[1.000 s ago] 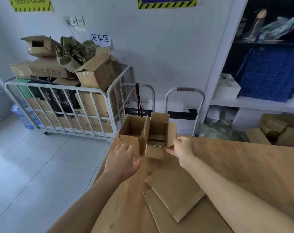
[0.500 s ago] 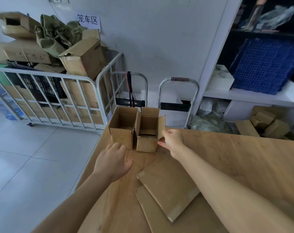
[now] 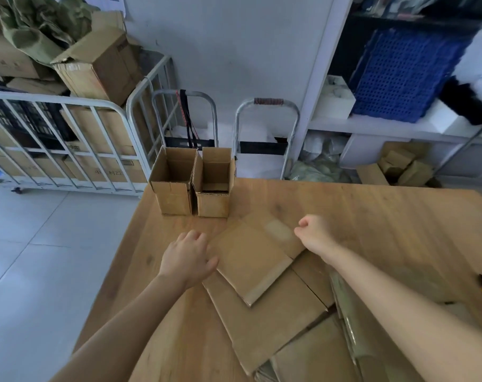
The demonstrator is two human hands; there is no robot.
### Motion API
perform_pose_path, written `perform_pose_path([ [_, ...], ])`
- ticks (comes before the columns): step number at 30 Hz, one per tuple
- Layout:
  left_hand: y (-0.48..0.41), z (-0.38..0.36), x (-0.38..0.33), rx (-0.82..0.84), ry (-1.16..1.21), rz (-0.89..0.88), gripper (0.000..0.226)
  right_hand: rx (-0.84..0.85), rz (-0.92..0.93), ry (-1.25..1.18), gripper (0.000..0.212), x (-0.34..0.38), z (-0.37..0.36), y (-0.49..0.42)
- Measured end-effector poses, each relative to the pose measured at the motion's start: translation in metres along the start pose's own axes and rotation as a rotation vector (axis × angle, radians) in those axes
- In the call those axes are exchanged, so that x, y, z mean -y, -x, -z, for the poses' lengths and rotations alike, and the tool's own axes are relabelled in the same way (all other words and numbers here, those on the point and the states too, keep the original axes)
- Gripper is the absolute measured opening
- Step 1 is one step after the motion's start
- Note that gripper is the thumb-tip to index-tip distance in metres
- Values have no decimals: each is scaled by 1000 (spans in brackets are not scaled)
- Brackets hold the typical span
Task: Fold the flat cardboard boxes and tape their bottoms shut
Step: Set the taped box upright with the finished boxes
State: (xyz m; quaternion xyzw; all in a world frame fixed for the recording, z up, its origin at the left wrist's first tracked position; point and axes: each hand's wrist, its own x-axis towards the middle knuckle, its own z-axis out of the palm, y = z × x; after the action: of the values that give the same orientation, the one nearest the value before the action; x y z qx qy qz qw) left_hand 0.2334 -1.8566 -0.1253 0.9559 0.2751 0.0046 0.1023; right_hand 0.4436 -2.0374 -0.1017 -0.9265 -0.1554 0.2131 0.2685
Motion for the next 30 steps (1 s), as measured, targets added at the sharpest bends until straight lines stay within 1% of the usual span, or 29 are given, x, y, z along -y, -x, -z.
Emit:
perform_pose_path([
  [3,1,-8,-8,90,11,98,44,2,-17,98,32,-11,1,4],
  [5,-2,-14,-9,162,74,180,44,13,-24,96,35,-15,-3,2],
  [7,-2,-20,-9,212,131,213,45,9,-38,78,38,-16,-7,2],
  [10,3,-25,-11,234,177,216,50,-47,-11,129,42,-18,-7,5],
  [12,9,-23,-13,223,240,237,55,-46,48,126,38,-18,-4,10],
  [14,15,-18,-19,196,331,270,61,-4,72,54,30,-18,0,16],
  [15,19,-14,-23,172,361,277,61,15,59,12,32,-18,3,22],
  [18,31,3,-41,66,432,273,63,48,4,-132,45,-21,10,39],
  [20,40,19,-55,-12,516,294,66,38,-26,-220,52,-23,18,54],
  [22,49,34,-67,-95,585,296,68,38,-65,-328,53,-24,30,70],
  [23,56,42,-75,-124,582,280,69,51,-60,-369,50,-26,37,78],
  [25,74,53,-92,-152,531,246,73,91,-12,-414,34,-32,54,101],
  [28,108,64,-124,-213,460,197,79,72,85,-423,14,-51,80,135],
  [30,133,68,-151,-276,443,190,82,28,147,-395,11,-70,99,158],
])
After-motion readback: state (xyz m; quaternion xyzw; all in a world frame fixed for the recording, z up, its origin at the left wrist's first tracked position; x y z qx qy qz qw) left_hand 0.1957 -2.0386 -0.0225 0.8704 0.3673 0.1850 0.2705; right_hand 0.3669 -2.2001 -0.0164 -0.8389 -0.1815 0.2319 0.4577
